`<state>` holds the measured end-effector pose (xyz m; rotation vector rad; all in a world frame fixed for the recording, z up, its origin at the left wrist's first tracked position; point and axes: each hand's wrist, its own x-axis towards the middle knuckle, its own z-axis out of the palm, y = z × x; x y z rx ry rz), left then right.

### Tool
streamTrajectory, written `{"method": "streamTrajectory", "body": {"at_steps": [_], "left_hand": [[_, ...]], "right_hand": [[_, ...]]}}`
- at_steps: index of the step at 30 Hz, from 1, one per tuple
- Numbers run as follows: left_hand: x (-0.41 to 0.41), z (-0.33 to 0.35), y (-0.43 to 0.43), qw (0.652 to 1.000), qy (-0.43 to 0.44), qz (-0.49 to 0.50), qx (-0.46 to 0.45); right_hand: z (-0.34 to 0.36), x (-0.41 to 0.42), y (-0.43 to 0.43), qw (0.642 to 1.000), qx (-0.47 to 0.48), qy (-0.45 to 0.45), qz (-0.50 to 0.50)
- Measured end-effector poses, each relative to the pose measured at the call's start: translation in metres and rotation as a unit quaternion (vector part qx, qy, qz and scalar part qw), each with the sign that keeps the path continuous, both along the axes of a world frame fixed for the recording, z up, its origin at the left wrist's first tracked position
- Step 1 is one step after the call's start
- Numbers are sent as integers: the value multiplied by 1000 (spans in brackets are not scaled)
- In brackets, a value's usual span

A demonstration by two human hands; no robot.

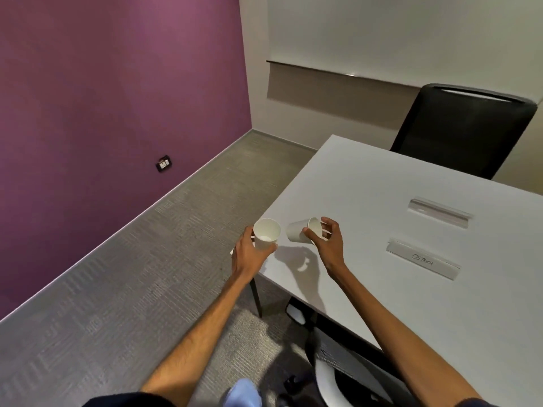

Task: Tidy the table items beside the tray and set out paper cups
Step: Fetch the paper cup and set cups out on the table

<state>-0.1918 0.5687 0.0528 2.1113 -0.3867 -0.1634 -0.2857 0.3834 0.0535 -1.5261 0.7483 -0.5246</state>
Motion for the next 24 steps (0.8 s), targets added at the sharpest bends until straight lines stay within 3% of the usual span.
{"method": "streamTrajectory", "body": {"at_steps": [13, 24], "left_hand": [[140, -49, -30, 993, 46, -100, 32], [179, -69, -55, 968, 69, -230, 75]], "right_hand": [[-47, 106, 2, 988, -71, 93, -100], [-57, 112, -7, 957, -83, 162, -224]]}}
